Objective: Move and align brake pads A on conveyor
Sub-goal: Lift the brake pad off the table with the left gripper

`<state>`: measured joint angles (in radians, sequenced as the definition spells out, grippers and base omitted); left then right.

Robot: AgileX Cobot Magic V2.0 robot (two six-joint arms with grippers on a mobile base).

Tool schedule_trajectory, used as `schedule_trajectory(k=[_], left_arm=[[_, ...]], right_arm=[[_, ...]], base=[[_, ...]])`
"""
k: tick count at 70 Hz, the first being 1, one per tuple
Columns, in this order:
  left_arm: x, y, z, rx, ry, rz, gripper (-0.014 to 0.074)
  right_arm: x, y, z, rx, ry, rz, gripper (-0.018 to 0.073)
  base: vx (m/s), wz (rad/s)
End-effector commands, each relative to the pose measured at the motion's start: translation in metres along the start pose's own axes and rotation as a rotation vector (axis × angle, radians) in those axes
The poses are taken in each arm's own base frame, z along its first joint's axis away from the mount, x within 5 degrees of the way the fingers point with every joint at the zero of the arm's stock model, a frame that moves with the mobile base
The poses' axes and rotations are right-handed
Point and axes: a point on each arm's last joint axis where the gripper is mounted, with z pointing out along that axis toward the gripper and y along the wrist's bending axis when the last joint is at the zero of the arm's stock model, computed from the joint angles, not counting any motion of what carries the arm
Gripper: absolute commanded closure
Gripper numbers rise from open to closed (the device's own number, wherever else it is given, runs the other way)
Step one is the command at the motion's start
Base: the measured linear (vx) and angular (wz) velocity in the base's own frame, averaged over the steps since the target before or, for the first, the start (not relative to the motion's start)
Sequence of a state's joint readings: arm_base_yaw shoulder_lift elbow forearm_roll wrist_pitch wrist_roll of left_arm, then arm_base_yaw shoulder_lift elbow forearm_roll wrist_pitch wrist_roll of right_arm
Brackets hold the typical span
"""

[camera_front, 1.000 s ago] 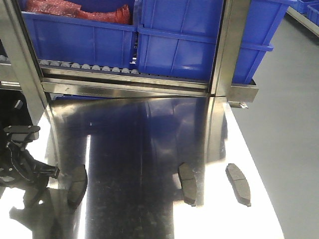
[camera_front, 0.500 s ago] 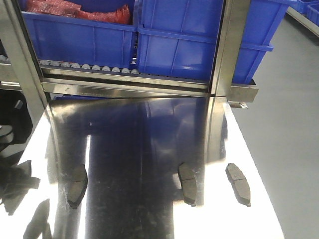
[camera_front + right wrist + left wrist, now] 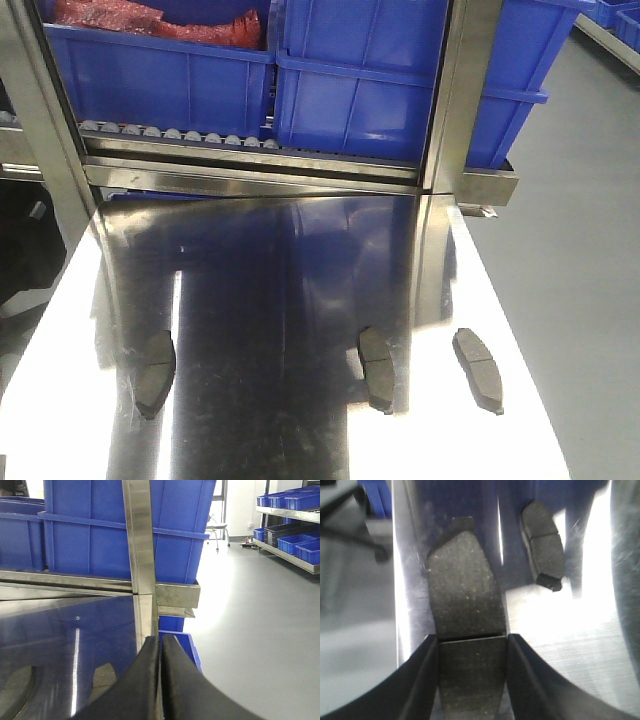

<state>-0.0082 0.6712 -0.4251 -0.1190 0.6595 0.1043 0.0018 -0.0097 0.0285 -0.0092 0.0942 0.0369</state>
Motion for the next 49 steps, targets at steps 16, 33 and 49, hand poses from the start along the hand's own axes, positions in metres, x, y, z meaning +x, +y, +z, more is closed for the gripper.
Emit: schedule_trajectory(k=[16,33,49], left_arm=[[0.008,-0.004,-0.047,0.004,-0.345,0.012,0.0440],[0.013,-0.005,-0.055,0.006,-0.385,0.016,0.0440],[0.013,-0.005,-0.055,0.006,-0.383,0.016,0.0440]], right_arm=[[-0.005,0.000,-0.001,0.002,-0.079,-0.013,0.0563],[-0.005,0.000,-0.001,0.002,-0.079,-0.013,0.0563],[-0.005,0.000,-0.001,0.002,-0.079,-0.013,0.0563]], base=[[0.00,0.00],[0.00,0.00],[0.00,0.00]])
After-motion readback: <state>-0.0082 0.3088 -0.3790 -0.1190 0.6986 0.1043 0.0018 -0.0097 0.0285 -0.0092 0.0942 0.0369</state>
